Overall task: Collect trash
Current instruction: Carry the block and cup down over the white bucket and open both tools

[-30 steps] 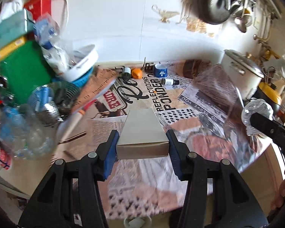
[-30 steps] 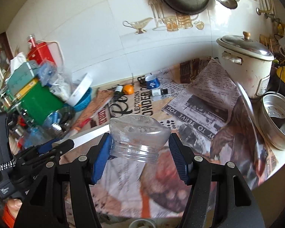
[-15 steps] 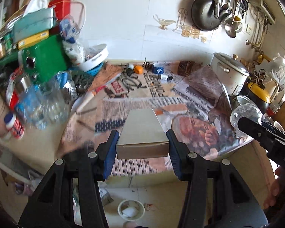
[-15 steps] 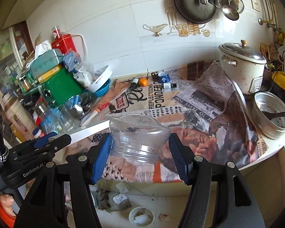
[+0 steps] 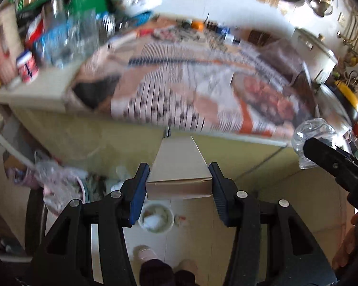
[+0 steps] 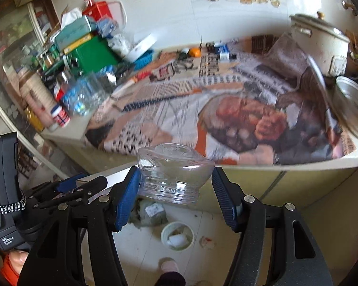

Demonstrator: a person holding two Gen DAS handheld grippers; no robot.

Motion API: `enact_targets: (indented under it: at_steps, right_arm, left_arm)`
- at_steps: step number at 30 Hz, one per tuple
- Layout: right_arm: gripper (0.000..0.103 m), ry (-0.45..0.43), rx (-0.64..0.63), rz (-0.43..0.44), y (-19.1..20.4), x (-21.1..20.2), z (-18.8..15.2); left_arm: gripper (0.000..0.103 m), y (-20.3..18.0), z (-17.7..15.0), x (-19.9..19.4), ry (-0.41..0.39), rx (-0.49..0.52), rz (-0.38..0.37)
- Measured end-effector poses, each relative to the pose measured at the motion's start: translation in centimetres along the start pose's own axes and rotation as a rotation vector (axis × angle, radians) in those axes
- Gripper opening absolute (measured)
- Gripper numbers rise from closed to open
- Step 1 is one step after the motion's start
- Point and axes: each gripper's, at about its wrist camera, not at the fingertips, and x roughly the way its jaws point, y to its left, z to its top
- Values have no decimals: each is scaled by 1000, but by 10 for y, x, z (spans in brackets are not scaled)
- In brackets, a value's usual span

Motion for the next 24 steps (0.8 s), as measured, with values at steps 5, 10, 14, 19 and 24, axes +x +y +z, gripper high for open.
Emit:
enact_targets:
  at_steps: [5, 10, 14, 19, 24]
  right_arm:
    - [58, 102, 39, 26, 0, 45, -39]
    - [58, 191, 92, 13, 2, 110, -90]
    - [58, 243, 137, -19, 1, 168, -134]
    - [58, 294, 177, -46, -5, 238, -182]
    - [58, 336, 193, -43, -10, 304, -221]
  left_arm:
    - [50, 17, -42, 42, 94, 3, 22]
    - [50, 49, -83, 103, 184, -4, 8]
    - [50, 77, -122, 169, 255, 19, 0]
    - [50, 104, -172, 251, 347, 31, -13]
    - [50, 132, -217, 318, 408, -18, -45]
